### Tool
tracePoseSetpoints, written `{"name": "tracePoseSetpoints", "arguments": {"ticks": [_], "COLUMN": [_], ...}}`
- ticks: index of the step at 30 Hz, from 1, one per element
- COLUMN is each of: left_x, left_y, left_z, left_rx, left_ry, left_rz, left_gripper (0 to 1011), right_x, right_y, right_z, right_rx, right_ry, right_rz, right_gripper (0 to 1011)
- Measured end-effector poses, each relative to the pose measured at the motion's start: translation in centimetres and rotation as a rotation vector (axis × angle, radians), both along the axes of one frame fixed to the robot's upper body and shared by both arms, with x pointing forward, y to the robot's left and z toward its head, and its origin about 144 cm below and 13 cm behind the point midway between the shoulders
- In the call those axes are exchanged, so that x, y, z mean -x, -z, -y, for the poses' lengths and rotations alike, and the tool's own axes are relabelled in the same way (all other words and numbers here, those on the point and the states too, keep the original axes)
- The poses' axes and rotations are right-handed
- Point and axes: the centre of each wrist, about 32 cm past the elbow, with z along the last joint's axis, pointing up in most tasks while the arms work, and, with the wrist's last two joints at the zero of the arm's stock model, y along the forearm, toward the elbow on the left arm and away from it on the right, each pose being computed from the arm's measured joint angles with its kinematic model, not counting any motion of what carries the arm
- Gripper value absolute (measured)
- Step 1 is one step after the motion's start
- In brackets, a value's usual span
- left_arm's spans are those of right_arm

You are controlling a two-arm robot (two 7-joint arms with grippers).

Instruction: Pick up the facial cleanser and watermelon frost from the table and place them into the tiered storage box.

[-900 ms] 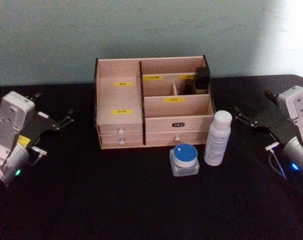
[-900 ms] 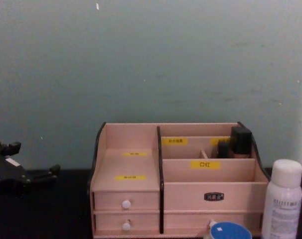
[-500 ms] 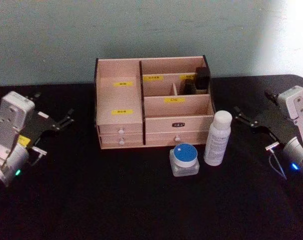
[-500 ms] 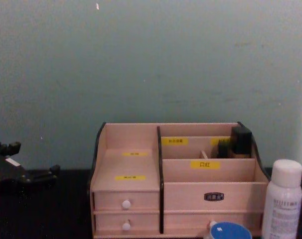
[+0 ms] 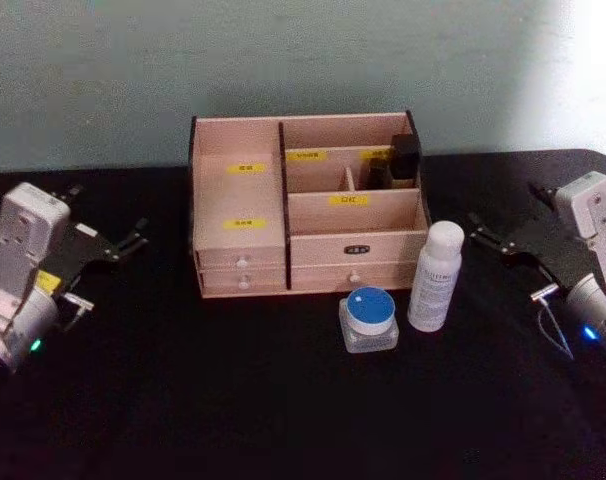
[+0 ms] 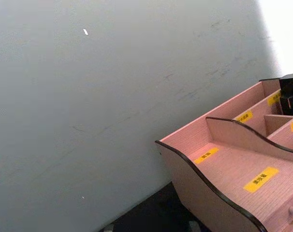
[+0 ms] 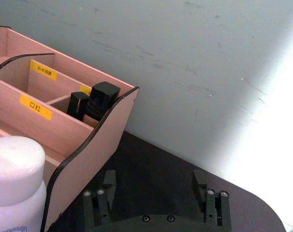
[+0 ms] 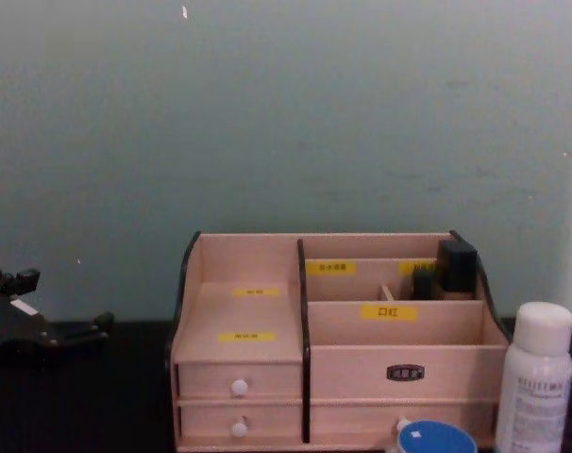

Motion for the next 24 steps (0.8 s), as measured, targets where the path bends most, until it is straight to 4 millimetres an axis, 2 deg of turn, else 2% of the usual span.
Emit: {"name": "tracePoseSetpoints", "arguments": {"ticks": [24], "left_x": [0.0], "left_y": [0.0], "left_z": [0.0], "left_rx": [0.0], "left_ry": [0.0], "left_rz": [0.0], "left_gripper": [1001], "right_x": [0.0], "right_y": [0.0], "right_z": [0.0], "right_rx": [0.0], "right_ry": [0.0], "right_rz": [0.0], "right_gripper": [1002]}}
